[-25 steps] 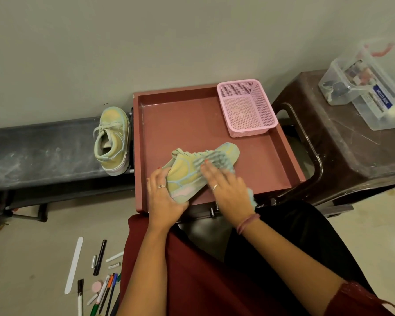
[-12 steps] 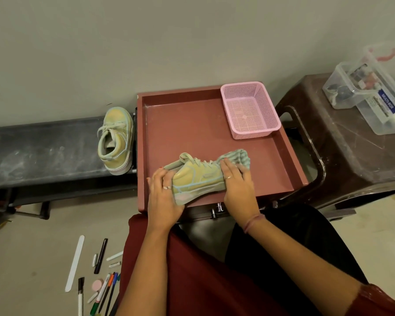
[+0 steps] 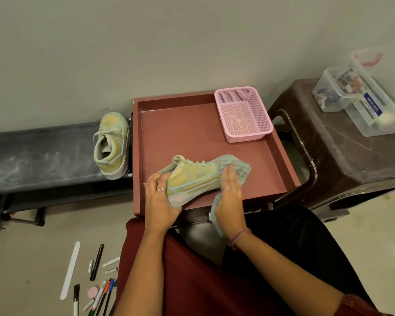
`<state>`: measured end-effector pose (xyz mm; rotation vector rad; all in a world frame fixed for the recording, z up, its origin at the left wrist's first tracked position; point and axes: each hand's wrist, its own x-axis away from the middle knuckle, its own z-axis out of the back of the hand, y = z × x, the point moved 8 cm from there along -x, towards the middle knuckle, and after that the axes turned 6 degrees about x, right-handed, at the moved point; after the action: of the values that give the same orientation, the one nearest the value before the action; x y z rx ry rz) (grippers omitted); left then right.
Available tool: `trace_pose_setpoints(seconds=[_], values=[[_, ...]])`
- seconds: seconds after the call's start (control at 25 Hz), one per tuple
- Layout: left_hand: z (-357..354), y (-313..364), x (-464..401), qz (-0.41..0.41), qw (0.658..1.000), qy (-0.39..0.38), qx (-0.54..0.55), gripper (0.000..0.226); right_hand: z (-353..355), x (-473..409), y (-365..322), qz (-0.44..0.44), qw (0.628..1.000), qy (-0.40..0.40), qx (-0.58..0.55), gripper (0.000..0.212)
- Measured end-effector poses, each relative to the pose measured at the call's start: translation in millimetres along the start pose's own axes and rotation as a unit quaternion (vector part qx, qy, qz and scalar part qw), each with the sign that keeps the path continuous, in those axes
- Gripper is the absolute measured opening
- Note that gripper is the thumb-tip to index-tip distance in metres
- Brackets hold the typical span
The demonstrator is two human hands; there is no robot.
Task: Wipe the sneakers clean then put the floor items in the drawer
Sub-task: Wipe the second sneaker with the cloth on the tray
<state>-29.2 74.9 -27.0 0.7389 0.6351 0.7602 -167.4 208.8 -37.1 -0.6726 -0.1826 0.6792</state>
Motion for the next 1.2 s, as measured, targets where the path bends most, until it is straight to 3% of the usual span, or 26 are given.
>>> trace_pose_setpoints(seconds=[0.08,0.16,0.24,0.32,0.4,0.52,0.6,0.68,0.96,1.12,1.2], values=[[-1.4,-1.5,-0.6,0.005,1.0,-0.008,0.008,0.081,-3.9,16.1,-0.8,0.025,0.999,-0.009,0.026,0.088],[-2.3,-0.6,-1.0,0.001,1.0,-0.01,0.008,0.081,6.4,-14.0,16.3,-0.025,0.999,-0.013,0.041,0.095],[-2.8,0.4,-0.2,-0.01,1.0,-0.012,0.001,0.08,13.7,-58.5,41.6,-0.095,0.993,-0.047,-0.045,0.087],[-3.0,-2.4,0.4,0.003,1.0,-0.014,0.003,0.08,17.6,-86.1,45.9,-0.071,0.987,-0.11,-0.096,0.073],[-4.1,-4.8,0.0,0.019,1.0,-0.015,0.006,0.08,19.5,-89.8,43.4,-0.064,0.982,-0.136,-0.116,0.073],[-4.5,-4.6,-1.9,0.01,1.0,-0.013,-0.001,0.078,16.4,-44.6,33.3,-0.115,0.988,-0.06,-0.088,0.088],[-5.0,-2.9,-3.4,0.003,1.0,-0.01,-0.006,0.076,7.1,-5.7,15.5,-0.052,0.998,-0.023,-0.032,0.092],[-7.2,-1.5,-5.0,-0.007,0.999,-0.013,-0.03,0.075,-0.9,9.8,12.2,-0.004,1.0,-0.024,-0.015,0.087],[-9.0,-3.4,-11.7,0.031,0.987,0.014,-0.16,0.079,25.7,7.9,30.8,-0.044,0.989,-0.043,-0.138,0.055],[-20.5,-7.6,-2.7,0.057,0.98,-0.083,-0.173,0.108,30.9,0.9,53.9,-0.15,0.956,-0.047,-0.247,0.033],[-25.3,-8.7,6.4,0.064,0.974,-0.136,-0.169,0.119,50.2,-3.3,62.1,-0.178,0.959,-0.025,-0.218,0.03]])
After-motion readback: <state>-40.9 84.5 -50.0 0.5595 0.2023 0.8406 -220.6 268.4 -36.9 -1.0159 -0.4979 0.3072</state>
